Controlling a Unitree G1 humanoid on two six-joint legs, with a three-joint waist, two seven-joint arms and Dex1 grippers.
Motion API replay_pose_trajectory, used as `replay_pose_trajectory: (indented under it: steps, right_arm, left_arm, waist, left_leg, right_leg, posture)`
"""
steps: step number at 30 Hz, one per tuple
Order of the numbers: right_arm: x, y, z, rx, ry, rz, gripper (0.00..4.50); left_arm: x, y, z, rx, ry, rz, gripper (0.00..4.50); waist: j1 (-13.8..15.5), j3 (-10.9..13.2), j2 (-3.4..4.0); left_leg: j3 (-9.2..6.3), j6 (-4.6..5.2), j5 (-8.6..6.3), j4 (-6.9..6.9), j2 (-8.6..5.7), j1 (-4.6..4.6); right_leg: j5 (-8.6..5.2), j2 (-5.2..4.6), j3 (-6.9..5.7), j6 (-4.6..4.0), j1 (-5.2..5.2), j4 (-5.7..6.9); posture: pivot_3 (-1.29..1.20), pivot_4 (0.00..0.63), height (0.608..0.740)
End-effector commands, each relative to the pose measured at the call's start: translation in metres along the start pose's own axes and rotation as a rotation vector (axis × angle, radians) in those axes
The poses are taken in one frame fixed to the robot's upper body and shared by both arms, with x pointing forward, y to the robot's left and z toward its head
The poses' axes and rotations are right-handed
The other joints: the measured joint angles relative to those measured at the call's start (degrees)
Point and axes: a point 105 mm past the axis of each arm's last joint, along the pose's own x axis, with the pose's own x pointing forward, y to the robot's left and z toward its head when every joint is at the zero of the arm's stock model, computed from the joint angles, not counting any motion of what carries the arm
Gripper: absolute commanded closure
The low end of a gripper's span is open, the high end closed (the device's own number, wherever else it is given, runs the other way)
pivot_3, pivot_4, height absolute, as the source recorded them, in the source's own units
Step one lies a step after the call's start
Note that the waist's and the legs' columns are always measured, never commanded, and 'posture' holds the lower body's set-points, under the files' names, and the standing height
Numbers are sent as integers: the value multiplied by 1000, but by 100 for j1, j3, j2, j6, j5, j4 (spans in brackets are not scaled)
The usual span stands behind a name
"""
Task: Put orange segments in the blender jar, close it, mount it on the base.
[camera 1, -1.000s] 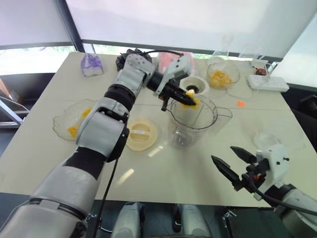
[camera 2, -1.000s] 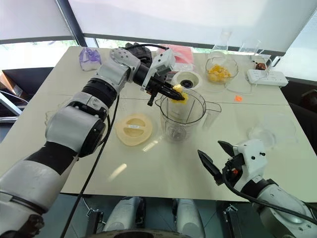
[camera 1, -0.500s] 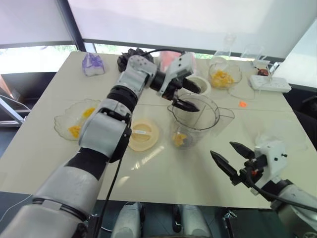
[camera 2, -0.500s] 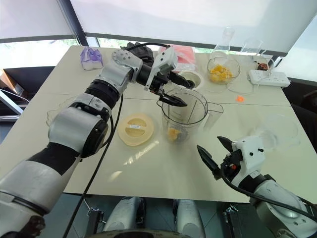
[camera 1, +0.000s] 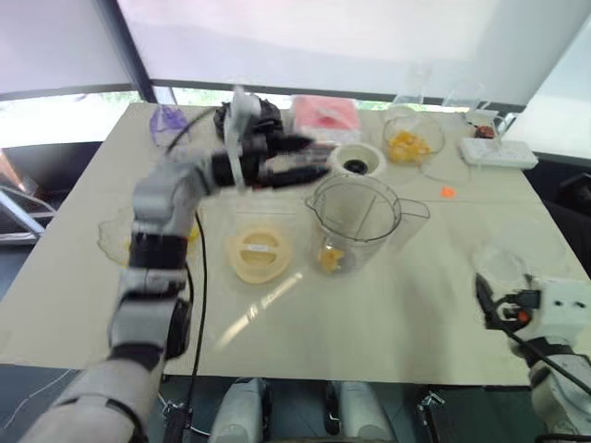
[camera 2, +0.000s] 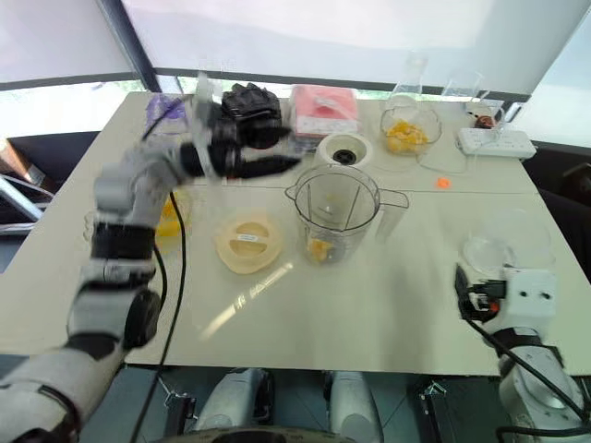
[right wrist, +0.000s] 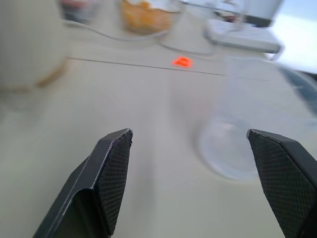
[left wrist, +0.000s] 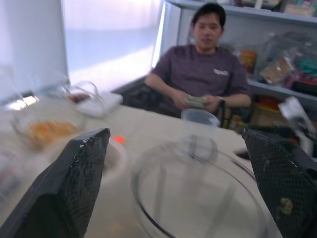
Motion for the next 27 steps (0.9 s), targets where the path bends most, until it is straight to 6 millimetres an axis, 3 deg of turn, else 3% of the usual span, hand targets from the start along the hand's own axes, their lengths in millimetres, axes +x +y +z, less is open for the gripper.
replay_pose_trajectory:
  steps: [1,4,10,17,27]
  right_arm:
    - [0,-25,8,-22,-43,-125,642]
    - [0,-48,2,13,-16,-254,642]
    - [14,-67,-11,-10,22,-340,642]
    - [34,-69,-24,-23,51,-327,642]
    - [50,-78,-33,-27,67,-313,642]
  left_arm:
    - [11,-41,13,60,-9,-105,43]
    - [7,-42,-5,22,16,-62,43]
    - [4,-43,-27,51,114,-74,43]
    - [-1,-31,-38,84,152,-32,43]
    - [1,-32,-39,71,139,-2,43]
  waist:
    - [42,1,2]
    - [11,-8,18]
    - [-73,-7,20]
    - [-128,-8,28]
    - [-125,-7,28]
  left_leg:
    - [0,-3,2,2,-1,11]
    - [-2,-2,7,11,-10,43]
    - [3,8,18,10,-12,53]
    - [-3,10,18,-3,-13,36]
    - [2,10,18,-3,-16,33]
  right_leg:
    - [-2,-1,-1,-5,13,-2]
    - [0,-3,5,-14,54,-15]
    - [5,7,18,-20,49,-9]
    - [9,15,19,-28,30,-8]
    - [8,10,24,-24,30,-13]
  posture:
    - [0,150,740]
    - [0,150,740]
    - [0,150,740]
    - [0,150,740]
    - [0,150,740]
